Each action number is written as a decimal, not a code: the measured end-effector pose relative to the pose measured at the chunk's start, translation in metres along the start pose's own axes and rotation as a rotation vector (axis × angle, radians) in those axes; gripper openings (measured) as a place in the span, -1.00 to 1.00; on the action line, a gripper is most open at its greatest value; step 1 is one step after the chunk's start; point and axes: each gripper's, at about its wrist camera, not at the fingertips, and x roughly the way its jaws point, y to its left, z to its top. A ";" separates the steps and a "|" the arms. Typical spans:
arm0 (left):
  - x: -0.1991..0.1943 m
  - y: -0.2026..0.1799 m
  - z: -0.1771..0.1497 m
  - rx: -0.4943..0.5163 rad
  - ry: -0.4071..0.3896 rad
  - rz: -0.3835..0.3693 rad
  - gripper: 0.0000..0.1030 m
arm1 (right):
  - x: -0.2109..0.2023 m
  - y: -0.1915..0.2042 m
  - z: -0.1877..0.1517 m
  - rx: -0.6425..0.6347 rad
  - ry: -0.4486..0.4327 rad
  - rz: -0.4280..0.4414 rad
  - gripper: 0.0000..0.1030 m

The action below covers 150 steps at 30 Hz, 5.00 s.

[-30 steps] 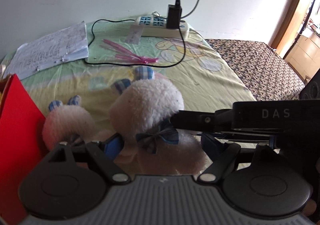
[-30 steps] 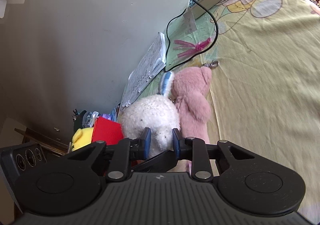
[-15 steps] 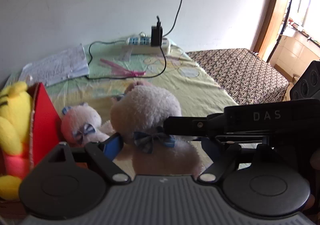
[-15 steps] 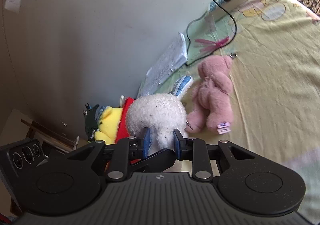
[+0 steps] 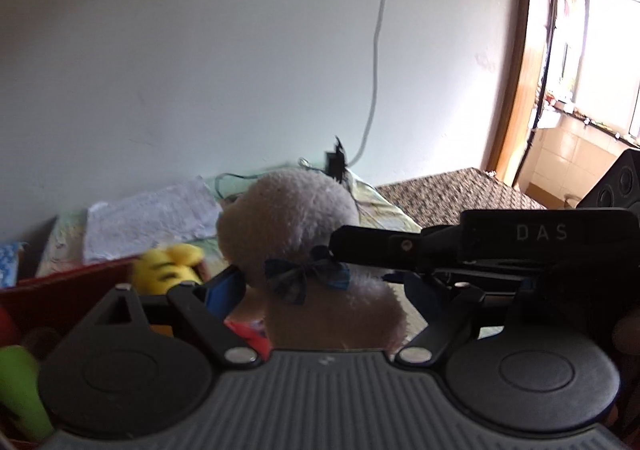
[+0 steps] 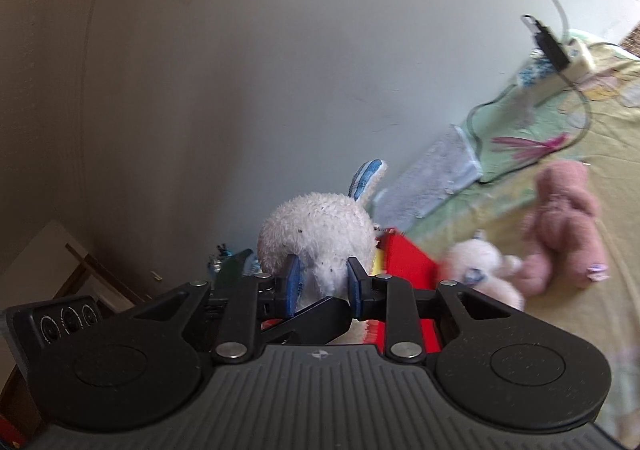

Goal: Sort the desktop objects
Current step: 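Lift the white bunny with both grippers and carry it over the red box, then lower the white bunny into the red box beside the green plush, then open both grippers and release the white bunny in the box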

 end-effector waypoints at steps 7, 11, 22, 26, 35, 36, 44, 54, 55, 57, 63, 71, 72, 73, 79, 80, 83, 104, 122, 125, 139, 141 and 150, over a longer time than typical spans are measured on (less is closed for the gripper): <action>-0.032 0.067 -0.008 -0.024 -0.037 0.081 0.69 | 0.060 0.031 -0.021 -0.060 0.048 0.045 -0.43; -0.039 0.102 -0.019 -0.022 -0.027 0.129 0.70 | 0.096 0.041 -0.035 -0.076 0.097 0.036 -0.43; -0.022 0.170 -0.046 -0.077 0.066 0.185 0.71 | 0.167 0.044 -0.065 -0.122 0.242 -0.048 -0.43; -0.012 0.190 -0.055 -0.112 0.122 0.179 0.72 | 0.186 0.043 -0.074 -0.125 0.310 -0.099 -0.43; 0.004 0.189 -0.069 -0.061 0.178 0.129 0.93 | 0.207 0.035 -0.085 -0.213 0.421 -0.309 -0.51; 0.006 0.187 -0.071 -0.048 0.183 0.128 0.93 | 0.208 0.033 -0.086 -0.209 0.431 -0.310 -0.53; 0.014 0.191 -0.072 -0.048 0.203 0.101 0.93 | 0.216 0.024 -0.086 -0.211 0.454 -0.305 -0.61; 0.014 0.189 -0.073 -0.048 0.225 0.093 0.93 | 0.226 0.027 -0.091 -0.219 0.505 -0.311 -0.72; 0.015 0.188 -0.073 -0.049 0.225 0.096 0.93 | 0.225 0.027 -0.091 -0.220 0.503 -0.311 -0.71; 0.015 0.188 -0.072 -0.052 0.227 0.102 0.93 | 0.226 0.031 -0.091 -0.228 0.495 -0.313 -0.68; 0.017 0.188 -0.069 -0.056 0.242 0.115 0.94 | 0.216 0.028 -0.087 -0.185 0.448 -0.318 -0.59; 0.020 0.187 -0.068 -0.070 0.251 0.121 0.99 | 0.208 0.029 -0.085 -0.169 0.410 -0.315 -0.58; 0.020 0.187 -0.068 -0.071 0.251 0.123 0.99 | 0.207 0.030 -0.085 -0.171 0.407 -0.315 -0.57; 0.020 0.187 -0.068 -0.071 0.252 0.125 0.99 | 0.206 0.030 -0.085 -0.173 0.405 -0.314 -0.56; 0.021 0.183 -0.070 -0.055 0.257 0.147 0.99 | 0.201 0.029 -0.085 -0.180 0.397 -0.313 -0.55; 0.022 0.182 -0.070 -0.050 0.258 0.152 0.99 | 0.201 0.029 -0.085 -0.178 0.396 -0.314 -0.55; 0.022 0.180 -0.071 -0.041 0.260 0.162 0.99 | 0.200 0.029 -0.084 -0.179 0.394 -0.310 -0.55; 0.024 0.172 -0.071 -0.032 0.270 0.196 0.99 | 0.197 0.025 -0.086 -0.195 0.411 -0.322 -0.58; 0.020 0.171 -0.072 -0.055 0.266 0.197 0.99 | 0.196 0.028 -0.088 -0.218 0.415 -0.312 -0.58; 0.016 0.169 -0.072 -0.053 0.260 0.208 0.99 | 0.194 0.028 -0.089 -0.212 0.409 -0.302 -0.57; 0.003 0.169 -0.074 -0.059 0.249 0.276 0.99 | 0.183 0.036 -0.087 -0.200 0.367 -0.257 -0.55; 0.001 0.167 -0.075 -0.056 0.248 0.284 0.99 | 0.180 0.039 -0.088 -0.202 0.356 -0.256 -0.54; -0.005 0.170 -0.075 -0.122 0.267 0.318 0.99 | 0.163 0.048 -0.092 -0.231 0.302 -0.266 -0.54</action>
